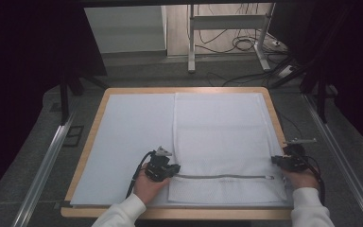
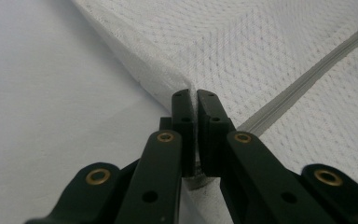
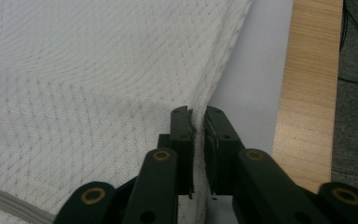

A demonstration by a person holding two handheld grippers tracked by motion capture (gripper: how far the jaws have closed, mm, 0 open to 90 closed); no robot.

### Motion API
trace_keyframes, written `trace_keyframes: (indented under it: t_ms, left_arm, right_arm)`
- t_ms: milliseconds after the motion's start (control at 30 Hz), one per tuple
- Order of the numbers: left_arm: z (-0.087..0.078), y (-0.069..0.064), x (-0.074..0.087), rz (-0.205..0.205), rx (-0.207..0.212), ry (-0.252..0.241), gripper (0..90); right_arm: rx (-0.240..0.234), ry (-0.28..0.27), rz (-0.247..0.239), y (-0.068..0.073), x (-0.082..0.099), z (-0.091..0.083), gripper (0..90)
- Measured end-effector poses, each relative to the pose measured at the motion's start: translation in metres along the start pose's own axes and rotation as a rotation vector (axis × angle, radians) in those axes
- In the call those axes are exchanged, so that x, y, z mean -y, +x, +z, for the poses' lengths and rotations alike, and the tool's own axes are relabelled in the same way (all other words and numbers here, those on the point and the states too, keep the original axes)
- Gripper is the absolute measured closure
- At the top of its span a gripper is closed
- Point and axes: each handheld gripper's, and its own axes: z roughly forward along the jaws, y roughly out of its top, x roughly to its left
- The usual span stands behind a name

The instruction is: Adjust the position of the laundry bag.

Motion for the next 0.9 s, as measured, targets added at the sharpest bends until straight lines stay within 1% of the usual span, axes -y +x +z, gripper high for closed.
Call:
trace_keyframes:
  t_ms: [167,433,533,633,867,900]
  left_arm:
    - [-0.0008,0.0007,-0.0002,-0.001,0.004,0.002,87.3]
    - [-0.0029,0.0018,-0.0002,-0.003,0.013,-0.009,87.8]
    - [-0.0031,0.0031,-0.0006,-0.013,0.022,-0.01,87.8]
    - [-0.0031,0.0035,-0.0005,-0.013,0.023,-0.011,87.9]
    - [-0.0085,0.0037,-0.0004,-0.011,0.025,-0.033,88.1]
    - [-0.0089,0.0043,-0.0004,-0.01,0.025,-0.034,88.2]
  right_arm:
    - [-0.004,-0.003,0.002,-0.0006,0.0001,-0.0005,86.1]
    - [-0.005,-0.011,0.001,-0.0006,0.0004,-0.0012,87.2]
    - [-0.002,-0.018,-0.007,-0.0004,0.0003,-0.0017,87.4]
    - [0.002,-0.019,-0.011,0.0004,-0.0002,-0.0011,87.4]
    - [0.0,-0.038,-0.021,0.0023,-0.0001,-0.0037,87.5]
    - [-0.003,-0.038,-0.016,0.0034,-0.0004,-0.0046,87.6]
